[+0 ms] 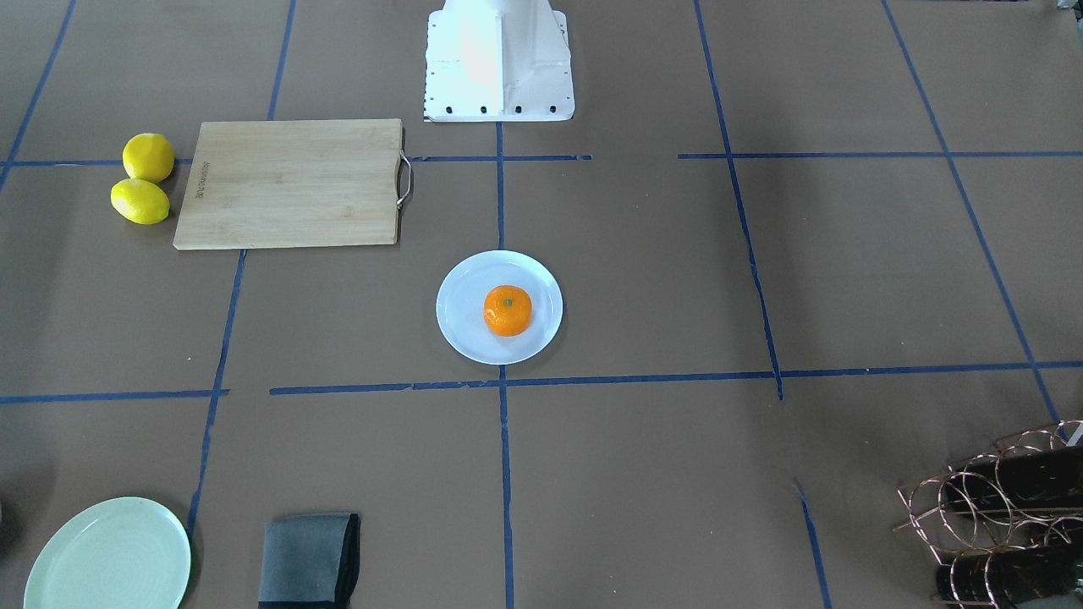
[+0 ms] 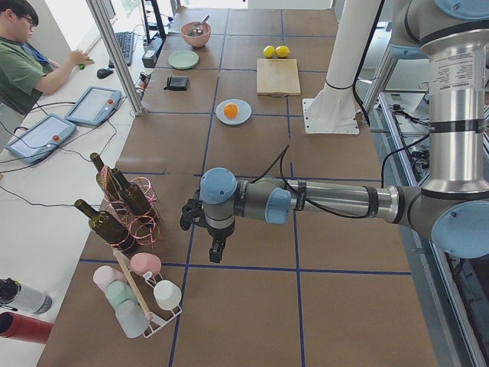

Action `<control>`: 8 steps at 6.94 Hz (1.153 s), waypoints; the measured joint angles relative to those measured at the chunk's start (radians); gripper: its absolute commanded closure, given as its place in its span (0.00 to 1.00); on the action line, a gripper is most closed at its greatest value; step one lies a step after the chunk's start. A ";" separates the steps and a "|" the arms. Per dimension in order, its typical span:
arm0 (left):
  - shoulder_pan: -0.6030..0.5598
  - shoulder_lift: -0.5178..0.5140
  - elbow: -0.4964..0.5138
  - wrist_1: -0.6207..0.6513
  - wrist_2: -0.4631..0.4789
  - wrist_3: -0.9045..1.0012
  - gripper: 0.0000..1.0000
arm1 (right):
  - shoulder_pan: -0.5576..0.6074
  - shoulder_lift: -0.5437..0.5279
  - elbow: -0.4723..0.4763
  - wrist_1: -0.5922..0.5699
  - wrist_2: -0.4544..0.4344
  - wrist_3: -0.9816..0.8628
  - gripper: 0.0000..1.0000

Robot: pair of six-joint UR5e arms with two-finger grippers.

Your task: Pick orange to plate

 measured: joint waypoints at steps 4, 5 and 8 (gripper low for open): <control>0.000 0.015 -0.005 0.000 0.010 0.001 0.00 | 0.001 -0.016 -0.004 0.008 0.042 0.002 0.00; 0.000 0.020 -0.010 0.001 0.010 0.001 0.00 | 0.001 -0.017 -0.005 0.009 0.050 0.002 0.00; 0.000 0.022 -0.015 0.001 0.010 0.001 0.00 | -0.001 -0.017 -0.003 0.010 0.055 0.001 0.00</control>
